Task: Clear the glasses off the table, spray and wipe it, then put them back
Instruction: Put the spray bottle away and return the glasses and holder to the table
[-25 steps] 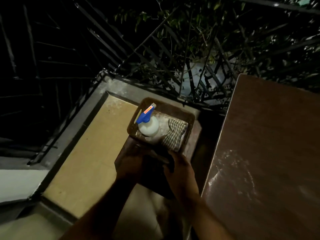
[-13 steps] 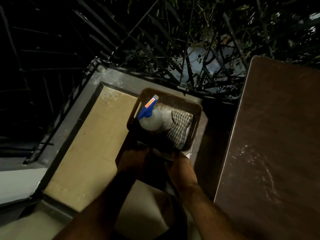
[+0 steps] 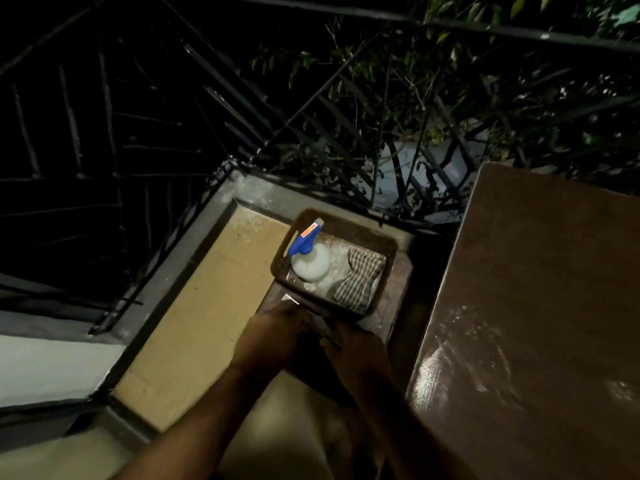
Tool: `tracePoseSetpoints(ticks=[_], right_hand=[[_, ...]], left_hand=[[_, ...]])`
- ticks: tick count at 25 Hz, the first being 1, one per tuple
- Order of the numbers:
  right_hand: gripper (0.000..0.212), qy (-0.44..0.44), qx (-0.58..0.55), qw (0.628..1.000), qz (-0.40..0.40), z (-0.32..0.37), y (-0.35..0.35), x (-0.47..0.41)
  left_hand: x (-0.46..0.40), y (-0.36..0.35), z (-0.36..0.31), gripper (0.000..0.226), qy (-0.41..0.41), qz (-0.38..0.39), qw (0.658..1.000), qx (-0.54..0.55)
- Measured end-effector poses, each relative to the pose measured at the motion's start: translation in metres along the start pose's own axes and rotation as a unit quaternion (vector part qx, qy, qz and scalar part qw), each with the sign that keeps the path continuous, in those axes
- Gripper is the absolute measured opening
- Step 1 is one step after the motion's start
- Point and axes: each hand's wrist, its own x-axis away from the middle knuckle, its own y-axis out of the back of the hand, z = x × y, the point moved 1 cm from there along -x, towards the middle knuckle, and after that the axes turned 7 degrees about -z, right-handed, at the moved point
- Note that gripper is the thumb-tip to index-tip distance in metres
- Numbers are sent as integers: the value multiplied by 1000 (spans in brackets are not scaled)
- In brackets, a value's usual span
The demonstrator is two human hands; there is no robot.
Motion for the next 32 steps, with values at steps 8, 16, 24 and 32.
tracePoseSetpoints(ticks=[8, 16, 24, 32], right_hand=[[57, 8, -71, 994, -85, -24, 123, 72], [55, -31, -172, 965, -198, -110, 238, 169], [54, -138, -250, 875, -390, -209, 313, 249], [48, -269, -300, 771, -494, -272, 324, 260]], left_hand=[[16, 56, -98, 39, -170, -6, 985, 39], [28, 41, -279, 34, -297, 113, 942, 105], [59, -34, -444, 53, -349, 113, 919, 144], [76, -116, -488, 95, -203, 60, 969, 124]])
